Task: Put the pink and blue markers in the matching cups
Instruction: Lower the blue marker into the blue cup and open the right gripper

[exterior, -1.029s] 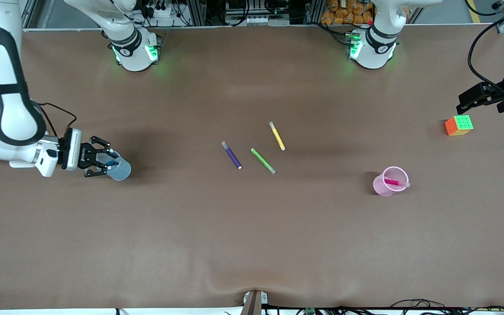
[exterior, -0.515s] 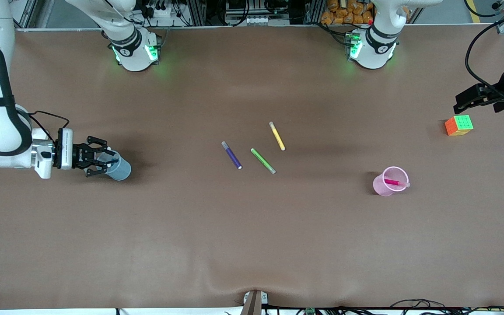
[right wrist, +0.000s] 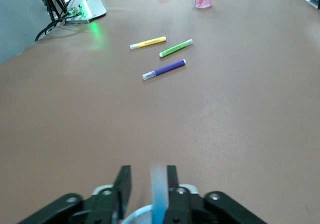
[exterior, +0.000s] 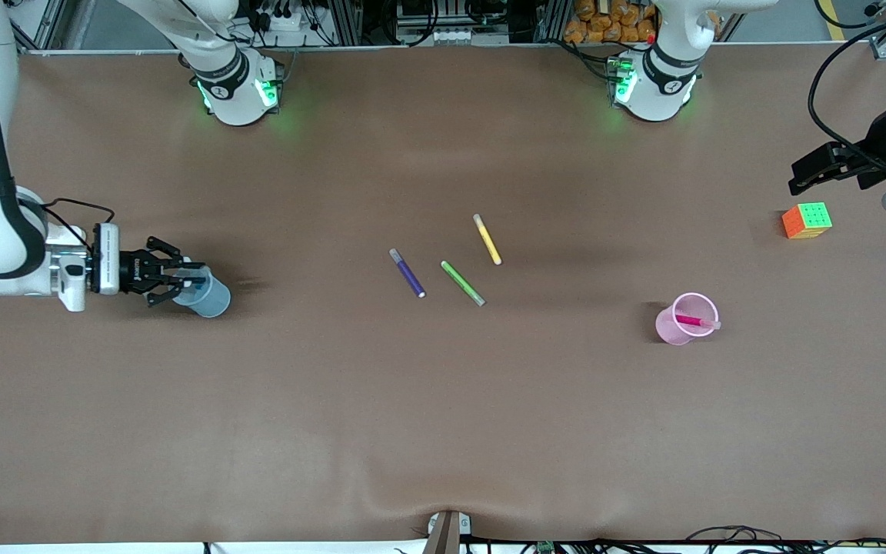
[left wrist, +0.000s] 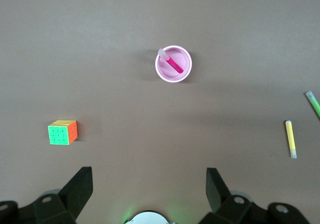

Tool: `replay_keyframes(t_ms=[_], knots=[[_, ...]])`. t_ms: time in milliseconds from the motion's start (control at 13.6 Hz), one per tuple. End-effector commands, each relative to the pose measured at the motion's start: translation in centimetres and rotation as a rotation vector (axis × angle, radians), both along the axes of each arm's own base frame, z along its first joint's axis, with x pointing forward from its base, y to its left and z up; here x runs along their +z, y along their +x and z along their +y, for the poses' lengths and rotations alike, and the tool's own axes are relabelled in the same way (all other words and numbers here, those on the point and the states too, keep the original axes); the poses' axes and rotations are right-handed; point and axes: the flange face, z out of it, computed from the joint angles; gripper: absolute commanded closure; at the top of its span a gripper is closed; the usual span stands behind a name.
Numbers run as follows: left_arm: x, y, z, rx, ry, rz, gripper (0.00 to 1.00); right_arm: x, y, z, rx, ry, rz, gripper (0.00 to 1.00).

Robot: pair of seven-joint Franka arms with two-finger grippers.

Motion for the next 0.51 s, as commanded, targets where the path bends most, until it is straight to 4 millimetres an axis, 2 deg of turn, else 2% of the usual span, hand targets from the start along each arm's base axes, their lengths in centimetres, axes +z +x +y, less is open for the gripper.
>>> replay_keyframes(t_ms=[0,147,441], knots=[[0.3,-0.9,-0.1,0.013,-0.014,-0.005,0.0,1.2,0.5,-0.9,0.003,0.065,0.001,0.0],[0.2,-0.8,-0.2,0.011,-0.014,-0.003,0.0,2.5,1.4,-1.4,0.0,0.042,-0.015,0.0],[0.4,-0.8,-0.1,0.011,-0.014,-0.005,0.0,8.3,3.6,-1.6,-0.08,-0.097,0.071,0.0]])
